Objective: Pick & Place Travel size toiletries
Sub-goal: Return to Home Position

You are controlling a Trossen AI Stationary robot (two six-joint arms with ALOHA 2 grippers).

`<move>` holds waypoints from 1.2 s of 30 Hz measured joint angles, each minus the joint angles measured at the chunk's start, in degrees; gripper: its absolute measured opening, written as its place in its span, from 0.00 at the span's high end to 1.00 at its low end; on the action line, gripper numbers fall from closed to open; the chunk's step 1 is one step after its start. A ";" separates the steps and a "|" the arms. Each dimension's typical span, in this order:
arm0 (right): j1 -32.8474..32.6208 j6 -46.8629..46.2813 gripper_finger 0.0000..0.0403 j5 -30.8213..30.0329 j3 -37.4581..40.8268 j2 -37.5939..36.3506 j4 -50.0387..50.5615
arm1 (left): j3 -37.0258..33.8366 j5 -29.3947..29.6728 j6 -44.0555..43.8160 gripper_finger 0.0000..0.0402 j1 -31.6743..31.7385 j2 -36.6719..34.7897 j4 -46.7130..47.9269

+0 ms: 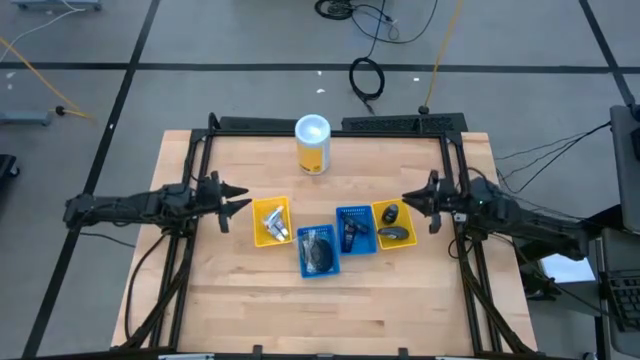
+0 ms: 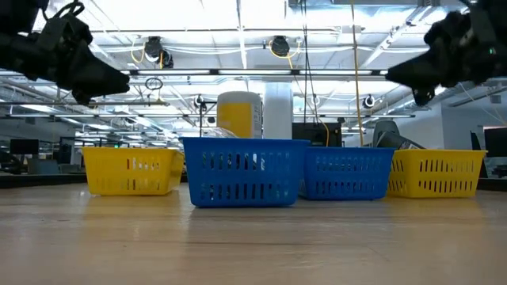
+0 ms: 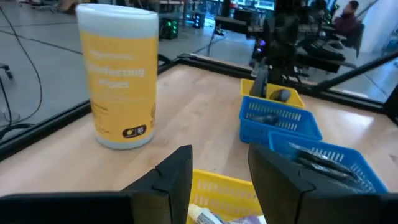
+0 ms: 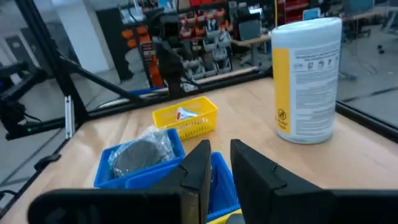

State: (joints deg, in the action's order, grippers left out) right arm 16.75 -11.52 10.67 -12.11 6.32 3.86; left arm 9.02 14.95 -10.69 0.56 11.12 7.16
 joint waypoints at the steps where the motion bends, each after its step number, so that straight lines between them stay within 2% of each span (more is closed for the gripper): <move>1: 0.00 -0.33 0.85 0.41 1.98 -0.83 -2.01 | -0.55 0.19 -0.38 0.61 0.02 -0.79 -0.02; 6: 0.02 -3.05 0.85 6.63 9.62 -3.25 -14.38 | -1.93 -2.32 -0.81 0.61 0.00 -5.54 2.86; 9: -0.04 -2.04 0.85 10.71 10.80 -4.05 -13.83 | -1.95 -2.53 -1.67 0.61 0.00 -8.96 3.98; 14: 0.00 -3.73 0.85 10.55 11.09 -3.98 -11.36 | -1.94 -2.72 -0.08 0.61 0.00 -10.75 5.38; 18: 0.00 -6.04 0.85 10.43 11.16 -3.58 -11.44 | -1.85 -2.87 -9.40 0.61 -0.11 -9.15 4.76; 22: 0.00 -5.53 0.85 10.45 11.20 -3.29 -11.31 | -1.93 -2.90 -13.45 0.61 -0.11 -8.77 4.40; 36: 0.00 -5.38 0.85 10.45 11.27 -3.10 -11.37 | -1.93 -2.90 -13.53 0.61 -0.11 -8.51 4.64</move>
